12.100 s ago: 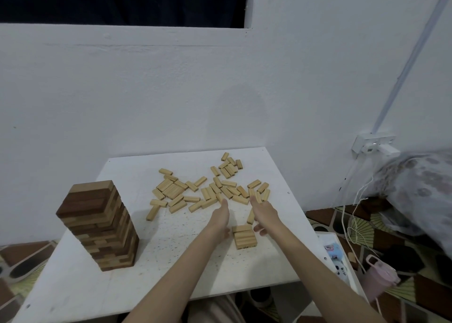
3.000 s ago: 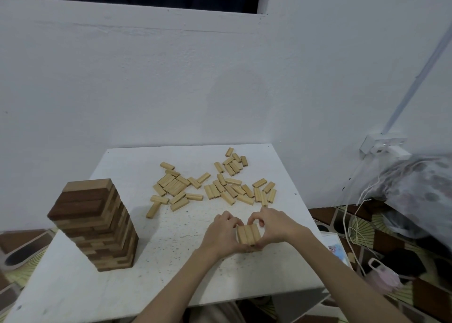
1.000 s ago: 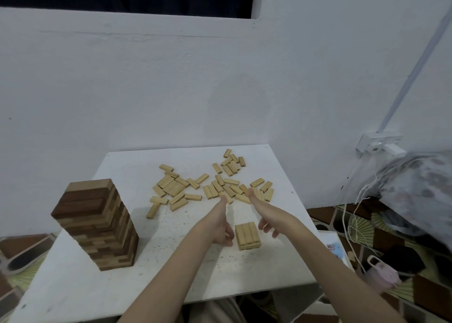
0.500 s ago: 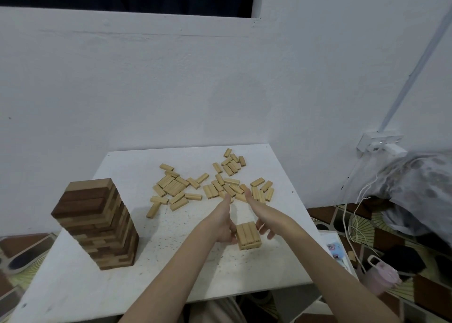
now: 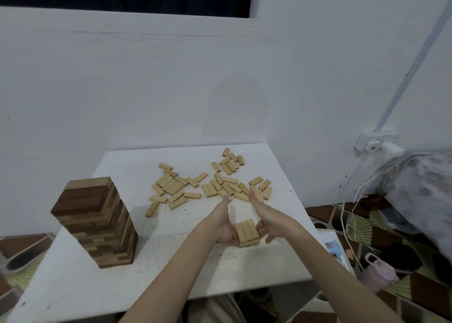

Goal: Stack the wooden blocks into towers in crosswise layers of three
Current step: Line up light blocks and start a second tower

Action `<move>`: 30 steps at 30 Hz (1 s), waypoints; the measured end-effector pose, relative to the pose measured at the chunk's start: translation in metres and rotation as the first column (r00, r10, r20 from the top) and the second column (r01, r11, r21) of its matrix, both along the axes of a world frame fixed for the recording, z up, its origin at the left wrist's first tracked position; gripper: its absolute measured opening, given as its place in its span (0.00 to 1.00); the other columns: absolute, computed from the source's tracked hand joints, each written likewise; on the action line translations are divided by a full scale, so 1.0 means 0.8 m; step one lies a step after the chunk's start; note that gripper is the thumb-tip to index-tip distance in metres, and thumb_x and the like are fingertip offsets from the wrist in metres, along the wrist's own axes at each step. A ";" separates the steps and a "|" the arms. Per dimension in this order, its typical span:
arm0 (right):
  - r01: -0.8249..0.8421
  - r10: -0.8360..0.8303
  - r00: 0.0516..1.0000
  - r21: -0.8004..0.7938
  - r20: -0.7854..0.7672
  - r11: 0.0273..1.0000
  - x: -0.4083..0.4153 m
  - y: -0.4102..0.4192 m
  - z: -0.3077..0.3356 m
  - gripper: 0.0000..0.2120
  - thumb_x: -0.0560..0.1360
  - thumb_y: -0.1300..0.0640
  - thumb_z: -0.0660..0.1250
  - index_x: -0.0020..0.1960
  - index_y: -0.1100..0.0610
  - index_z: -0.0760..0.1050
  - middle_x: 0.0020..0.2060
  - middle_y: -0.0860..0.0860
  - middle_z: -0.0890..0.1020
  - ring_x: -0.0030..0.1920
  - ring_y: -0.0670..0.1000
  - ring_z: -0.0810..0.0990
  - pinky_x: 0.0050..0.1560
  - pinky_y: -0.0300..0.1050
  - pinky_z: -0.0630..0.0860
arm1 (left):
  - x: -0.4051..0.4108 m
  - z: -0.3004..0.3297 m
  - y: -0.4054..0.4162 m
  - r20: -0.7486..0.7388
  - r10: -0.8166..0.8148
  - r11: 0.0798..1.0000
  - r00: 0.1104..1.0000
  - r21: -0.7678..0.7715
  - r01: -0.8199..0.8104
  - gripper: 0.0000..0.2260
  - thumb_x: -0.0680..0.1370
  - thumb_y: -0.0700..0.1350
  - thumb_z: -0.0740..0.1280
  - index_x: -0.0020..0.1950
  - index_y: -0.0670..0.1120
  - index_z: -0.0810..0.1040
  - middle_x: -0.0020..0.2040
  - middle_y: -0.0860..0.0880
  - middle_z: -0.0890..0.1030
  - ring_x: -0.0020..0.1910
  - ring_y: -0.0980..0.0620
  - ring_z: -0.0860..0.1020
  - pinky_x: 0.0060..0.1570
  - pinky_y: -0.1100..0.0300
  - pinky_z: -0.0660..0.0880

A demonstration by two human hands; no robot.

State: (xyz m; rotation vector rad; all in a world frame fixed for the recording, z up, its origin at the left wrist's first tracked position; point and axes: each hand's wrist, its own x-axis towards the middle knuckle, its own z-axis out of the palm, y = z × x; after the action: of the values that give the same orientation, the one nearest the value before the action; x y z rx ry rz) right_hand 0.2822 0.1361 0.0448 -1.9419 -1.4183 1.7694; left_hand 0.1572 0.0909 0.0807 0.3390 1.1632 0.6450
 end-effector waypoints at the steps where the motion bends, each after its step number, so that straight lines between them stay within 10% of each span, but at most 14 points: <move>1: 0.003 -0.003 1.000 0.000 0.003 1.000 0.000 0.000 -0.001 0.46 0.68 0.22 0.42 0.78 0.48 0.43 0.68 0.71 0.65 0.68 0.69 0.67 0.67 0.64 0.63 | 0.000 0.000 0.000 0.003 0.003 1.000 1.000 0.000 -0.003 0.35 0.80 0.63 0.45 0.76 0.37 0.49 0.73 0.32 0.58 0.72 0.36 0.61 0.68 0.45 0.60; 12: -0.019 0.019 1.000 -0.009 -0.003 1.000 0.008 -0.007 0.004 0.44 0.70 0.24 0.42 0.78 0.48 0.42 0.68 0.71 0.65 0.67 0.69 0.68 0.66 0.65 0.64 | -0.007 -0.003 0.001 0.013 -0.005 0.999 1.000 -0.048 0.006 0.36 0.80 0.63 0.47 0.76 0.36 0.46 0.73 0.31 0.58 0.71 0.34 0.62 0.55 0.45 0.65; 15: -0.086 0.071 0.986 0.093 0.153 0.992 0.017 -0.002 0.014 0.38 0.76 0.31 0.47 0.78 0.55 0.51 0.67 0.64 0.70 0.62 0.62 0.74 0.62 0.59 0.70 | -0.013 -0.012 0.009 -0.253 -0.048 0.996 0.966 0.058 0.064 0.28 0.81 0.53 0.56 0.76 0.40 0.53 0.75 0.36 0.56 0.72 0.37 0.59 0.67 0.45 0.63; 18: -0.318 0.221 0.899 0.217 0.377 0.923 0.033 0.006 0.020 0.31 0.79 0.49 0.62 0.76 0.58 0.55 0.72 0.57 0.65 0.69 0.56 0.68 0.66 0.51 0.66 | -0.029 -0.036 0.022 -0.825 -0.217 0.836 0.522 0.120 0.536 0.31 0.76 0.52 0.66 0.73 0.41 0.59 0.73 0.42 0.62 0.70 0.43 0.63 0.63 0.52 0.66; 21: -0.598 0.411 0.730 0.220 0.545 0.770 0.036 0.005 0.014 0.38 0.71 0.55 0.73 0.75 0.54 0.57 0.74 0.54 0.62 0.72 0.56 0.61 0.68 0.49 0.63 | -0.034 -0.051 0.021 -0.983 -0.180 0.595 0.036 -0.080 0.800 0.42 0.68 0.63 0.71 0.72 0.43 0.60 0.69 0.44 0.64 0.68 0.44 0.61 0.65 0.51 0.64; 25: -0.798 0.409 0.449 0.151 0.794 0.584 0.020 -0.006 -0.008 0.48 0.64 0.46 0.78 0.75 0.49 0.55 0.73 0.54 0.58 0.73 0.60 0.54 0.71 0.57 0.56 | -0.021 -0.067 0.017 -0.990 -0.043 0.502 -0.131 -0.135 0.854 0.44 0.63 0.69 0.71 0.69 0.44 0.64 0.64 0.46 0.66 0.64 0.46 0.62 0.64 0.53 0.64; 30: -0.845 0.353 0.346 0.125 0.869 0.521 0.012 -0.006 -0.021 0.48 0.64 0.44 0.77 0.76 0.51 0.55 0.76 0.56 0.51 0.75 0.62 0.47 0.73 0.61 0.49 | -0.009 -0.083 0.022 -0.977 -0.018 0.457 -0.214 -0.198 0.867 0.42 0.62 0.70 0.70 0.66 0.45 0.68 0.62 0.46 0.68 0.61 0.46 0.63 0.60 0.53 0.65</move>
State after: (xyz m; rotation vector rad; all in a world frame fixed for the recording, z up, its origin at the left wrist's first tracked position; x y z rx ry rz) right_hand 0.2921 0.1309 0.0277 -1.9018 -2.9260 0.2598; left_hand 0.1498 0.1082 0.0142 2.1754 1.8607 -0.2569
